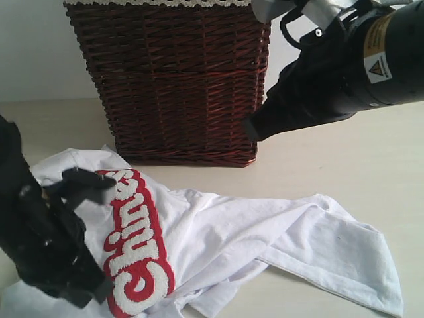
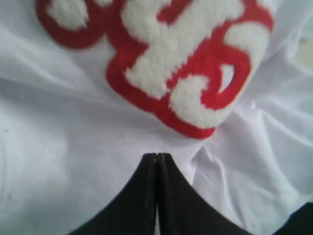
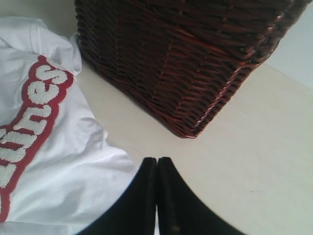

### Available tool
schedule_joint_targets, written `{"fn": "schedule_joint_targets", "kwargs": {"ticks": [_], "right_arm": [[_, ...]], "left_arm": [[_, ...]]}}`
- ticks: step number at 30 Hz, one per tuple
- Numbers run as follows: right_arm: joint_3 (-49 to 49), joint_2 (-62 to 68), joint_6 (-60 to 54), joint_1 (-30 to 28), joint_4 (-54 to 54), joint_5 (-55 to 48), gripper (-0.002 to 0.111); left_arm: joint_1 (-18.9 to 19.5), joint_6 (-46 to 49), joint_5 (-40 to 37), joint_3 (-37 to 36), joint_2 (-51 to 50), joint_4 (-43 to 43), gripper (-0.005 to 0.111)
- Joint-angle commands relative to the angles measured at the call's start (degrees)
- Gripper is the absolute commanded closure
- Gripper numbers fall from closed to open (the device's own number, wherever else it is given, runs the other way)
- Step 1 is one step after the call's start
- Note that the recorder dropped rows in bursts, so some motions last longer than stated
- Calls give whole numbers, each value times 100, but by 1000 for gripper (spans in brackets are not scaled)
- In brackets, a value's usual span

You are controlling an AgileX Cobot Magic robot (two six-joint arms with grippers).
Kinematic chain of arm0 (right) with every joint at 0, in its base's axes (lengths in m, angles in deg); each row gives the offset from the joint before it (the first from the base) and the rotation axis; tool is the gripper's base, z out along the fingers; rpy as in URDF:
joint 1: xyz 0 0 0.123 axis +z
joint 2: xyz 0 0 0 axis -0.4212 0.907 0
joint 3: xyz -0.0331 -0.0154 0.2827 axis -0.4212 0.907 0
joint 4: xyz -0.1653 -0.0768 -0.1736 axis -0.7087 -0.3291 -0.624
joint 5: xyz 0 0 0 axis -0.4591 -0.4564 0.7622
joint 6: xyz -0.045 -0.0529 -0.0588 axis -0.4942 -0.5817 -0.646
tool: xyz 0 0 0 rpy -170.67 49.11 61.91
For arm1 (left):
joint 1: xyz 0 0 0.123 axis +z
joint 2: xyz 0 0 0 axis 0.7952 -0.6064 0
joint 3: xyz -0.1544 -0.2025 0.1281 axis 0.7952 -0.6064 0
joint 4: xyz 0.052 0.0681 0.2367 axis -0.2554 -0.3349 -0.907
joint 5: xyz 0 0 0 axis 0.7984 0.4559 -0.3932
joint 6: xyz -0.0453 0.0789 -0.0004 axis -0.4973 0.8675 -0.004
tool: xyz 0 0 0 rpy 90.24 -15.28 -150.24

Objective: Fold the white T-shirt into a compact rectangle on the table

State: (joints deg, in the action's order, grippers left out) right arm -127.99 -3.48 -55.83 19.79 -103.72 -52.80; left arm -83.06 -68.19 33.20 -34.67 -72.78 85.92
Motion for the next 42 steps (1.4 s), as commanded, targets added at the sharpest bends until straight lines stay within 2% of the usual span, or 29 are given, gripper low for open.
{"fn": "schedule_joint_targets", "kwargs": {"ticks": [1, 4, 5, 6, 7, 9, 11, 14, 17, 21, 23, 24, 27, 29, 35, 42], "right_arm": [[9, -12, -108, -47, 50, 18, 108], [9, -12, -157, -47, 50, -39, 108], [9, -12, -157, -47, 28, -61, 108], [9, -12, -157, -47, 28, -61, 108], [9, -12, -157, -47, 28, -61, 108], [9, -12, -157, -47, 28, -82, 108], [9, -12, -157, -47, 52, -94, 108], [9, -12, -157, -47, 67, -90, 108], [9, -12, -157, -47, 100, -90, 108], [9, -12, -157, -47, 100, -90, 108], [9, -12, -157, -47, 100, -90, 108], [9, -12, -157, -47, 100, -90, 108], [9, -12, -157, -47, 100, -90, 108], [9, -12, -157, -47, 100, -90, 108], [9, -12, -157, -47, 111, -113, 108], [9, 1, -157, -47, 109, -283, 108]], "left_arm": [[-45, -866, -357, -144, -781, -1081, 107], [16, -1393, -791, -144, -1043, -2000, 107], [188, -1782, -1008, -155, -1112, -2510, 107], [286, -1891, -1008, -156, -1122, -2616, 107], [598, -1906, -948, -156, -1136, -2625, 107], [951, -1783, -803, -59, -1100, -2388, 107], [1024, -1439, -800, 172, -793, -1961, 107], [1024, -666, -349, 178, 57, -962, 107], [1024, -646, -348, 134, 384, -827, 107], [464, 27, 34, -213, 58, -54, 107], [175, -22, -67, -237, -334, -265, 107], [89, -350, -211, -224, -562, -596, 107], [77, -1439, -485, -171, -1078, -1796, 107], [144, -1757, -581, -161, -1301, -2217, 107], [595, -1834, -907, -171, -1627, -2489, 107], [1799, -2439, -1214, 74, -1433, -3235, 107]]}}
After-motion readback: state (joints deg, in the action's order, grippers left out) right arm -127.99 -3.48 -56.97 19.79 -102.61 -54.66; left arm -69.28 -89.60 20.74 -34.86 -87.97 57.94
